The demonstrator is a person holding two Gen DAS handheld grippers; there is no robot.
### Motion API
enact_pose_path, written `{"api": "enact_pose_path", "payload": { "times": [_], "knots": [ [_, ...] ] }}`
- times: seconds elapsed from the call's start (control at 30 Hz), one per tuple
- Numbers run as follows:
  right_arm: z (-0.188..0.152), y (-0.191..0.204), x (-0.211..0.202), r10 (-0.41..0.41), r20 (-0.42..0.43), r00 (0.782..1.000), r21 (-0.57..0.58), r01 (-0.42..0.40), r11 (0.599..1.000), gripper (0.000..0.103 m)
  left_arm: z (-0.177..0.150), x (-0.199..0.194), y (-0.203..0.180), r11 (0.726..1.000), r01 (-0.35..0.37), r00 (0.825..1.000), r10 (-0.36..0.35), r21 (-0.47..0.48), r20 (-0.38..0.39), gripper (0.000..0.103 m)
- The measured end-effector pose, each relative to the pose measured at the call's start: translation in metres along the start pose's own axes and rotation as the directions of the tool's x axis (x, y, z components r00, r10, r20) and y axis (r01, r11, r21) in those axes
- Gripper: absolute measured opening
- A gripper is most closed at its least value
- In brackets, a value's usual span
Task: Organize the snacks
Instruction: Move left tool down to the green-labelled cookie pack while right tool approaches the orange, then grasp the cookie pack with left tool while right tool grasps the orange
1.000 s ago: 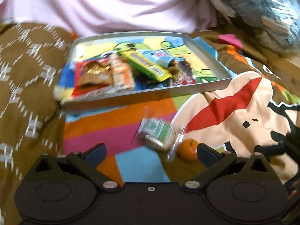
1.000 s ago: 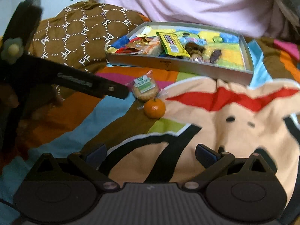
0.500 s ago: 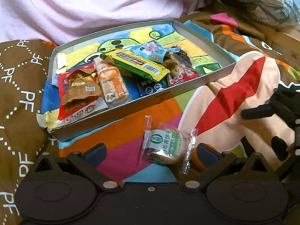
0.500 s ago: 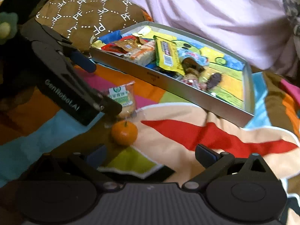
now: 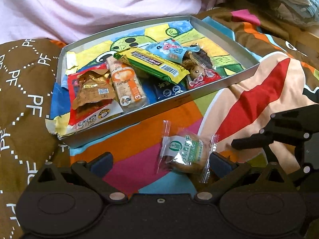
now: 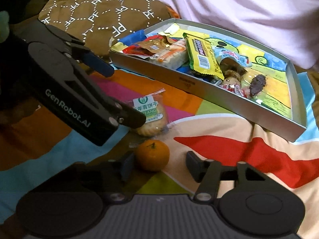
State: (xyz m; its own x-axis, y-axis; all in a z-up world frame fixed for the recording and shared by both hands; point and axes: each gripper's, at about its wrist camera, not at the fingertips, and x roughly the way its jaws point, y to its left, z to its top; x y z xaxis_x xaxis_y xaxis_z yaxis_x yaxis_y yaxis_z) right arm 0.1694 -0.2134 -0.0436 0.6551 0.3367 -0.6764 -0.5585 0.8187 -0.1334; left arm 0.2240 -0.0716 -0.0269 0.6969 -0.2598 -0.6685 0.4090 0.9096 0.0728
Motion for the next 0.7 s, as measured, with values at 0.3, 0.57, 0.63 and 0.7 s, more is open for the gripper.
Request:
{"api": "enact_pose_path", "payload": {
  "times": [0.3,0.57,0.63,0.7],
  "knots": [
    [-0.015,-0.013,-0.018,0.027,0.027,0.999,0.112,-0.030,0.993,0.039,0.001,0.000,-0.011,0.999,0.000,1.000,0.001,0.043,-0.015,0.102],
    [-0.048,-0.026,-0.057,0.011,0.077,0.997,0.225,-0.028,0.974,0.040,0.002,0.011,-0.036,0.989,-0.040,0.998,0.046,0.144,-0.039,0.102],
    [-0.052,-0.026,-0.063,0.009,0.083,0.996,0.213,-0.027,0.977,0.040,0.004,0.014,-0.045,0.985,-0.056,0.997,0.064,0.163,-0.043,0.102],
    [-0.053,-0.025,-0.067,0.009,0.100,0.995,0.208,-0.030,0.978,0.040,0.005,0.015,-0.058,0.973,-0.081,0.996,0.089,0.214,-0.028,0.102]
  ]
}}
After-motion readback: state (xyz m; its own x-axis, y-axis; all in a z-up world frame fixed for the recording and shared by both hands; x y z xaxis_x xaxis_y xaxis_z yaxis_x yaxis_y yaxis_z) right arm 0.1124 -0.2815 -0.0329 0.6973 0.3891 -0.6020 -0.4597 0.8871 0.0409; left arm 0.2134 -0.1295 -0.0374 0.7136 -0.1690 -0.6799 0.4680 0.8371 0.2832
